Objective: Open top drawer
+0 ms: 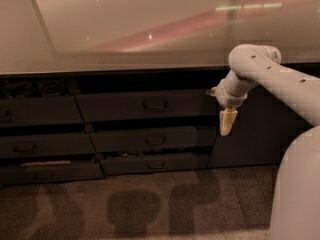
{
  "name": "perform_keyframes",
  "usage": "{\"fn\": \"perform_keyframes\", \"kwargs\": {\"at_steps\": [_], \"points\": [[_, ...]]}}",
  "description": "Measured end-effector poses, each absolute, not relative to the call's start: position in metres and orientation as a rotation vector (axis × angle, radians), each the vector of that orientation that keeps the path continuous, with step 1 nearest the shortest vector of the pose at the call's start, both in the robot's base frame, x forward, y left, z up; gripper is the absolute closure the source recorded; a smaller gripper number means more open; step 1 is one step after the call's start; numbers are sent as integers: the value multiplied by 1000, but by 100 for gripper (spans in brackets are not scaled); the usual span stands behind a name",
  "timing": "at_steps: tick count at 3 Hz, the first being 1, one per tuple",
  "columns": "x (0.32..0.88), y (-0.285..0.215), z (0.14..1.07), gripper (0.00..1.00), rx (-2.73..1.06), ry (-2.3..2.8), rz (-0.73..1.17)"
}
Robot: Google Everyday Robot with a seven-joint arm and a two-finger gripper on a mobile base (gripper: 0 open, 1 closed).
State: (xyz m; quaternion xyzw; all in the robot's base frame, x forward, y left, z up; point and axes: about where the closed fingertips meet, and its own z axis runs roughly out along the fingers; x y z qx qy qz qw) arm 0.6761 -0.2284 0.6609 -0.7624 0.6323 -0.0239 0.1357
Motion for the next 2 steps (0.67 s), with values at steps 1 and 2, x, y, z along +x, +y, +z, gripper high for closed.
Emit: {"fn": "perform_keyframes", "kwargs": {"at_steps": [1, 2], "points": [[676, -228, 661, 0, -2208, 1831, -69], [707, -244, 684, 0, -2147, 1893, -90]]}}
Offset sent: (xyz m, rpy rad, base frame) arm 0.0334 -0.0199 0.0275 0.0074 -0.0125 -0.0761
